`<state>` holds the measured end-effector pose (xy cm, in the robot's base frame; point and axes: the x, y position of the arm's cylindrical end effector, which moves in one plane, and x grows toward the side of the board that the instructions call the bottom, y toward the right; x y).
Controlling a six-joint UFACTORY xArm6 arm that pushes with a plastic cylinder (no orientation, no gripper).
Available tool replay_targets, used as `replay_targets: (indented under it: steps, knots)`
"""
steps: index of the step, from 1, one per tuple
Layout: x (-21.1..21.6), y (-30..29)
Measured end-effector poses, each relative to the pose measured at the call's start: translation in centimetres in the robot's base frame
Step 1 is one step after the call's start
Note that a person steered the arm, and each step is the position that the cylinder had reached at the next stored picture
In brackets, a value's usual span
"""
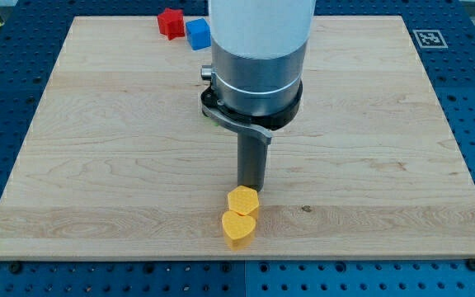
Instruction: Move the green star left to the yellow heart
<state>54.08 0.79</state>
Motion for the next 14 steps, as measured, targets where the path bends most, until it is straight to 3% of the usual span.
replay_targets:
  steps: [2, 5, 8, 11, 14]
  knots:
    - [-0.7, -2.3]
    - [-13.1, -4.3]
    - [-15.0, -12.6]
    - [-23.0, -13.3]
    - [-20.2, -11.0]
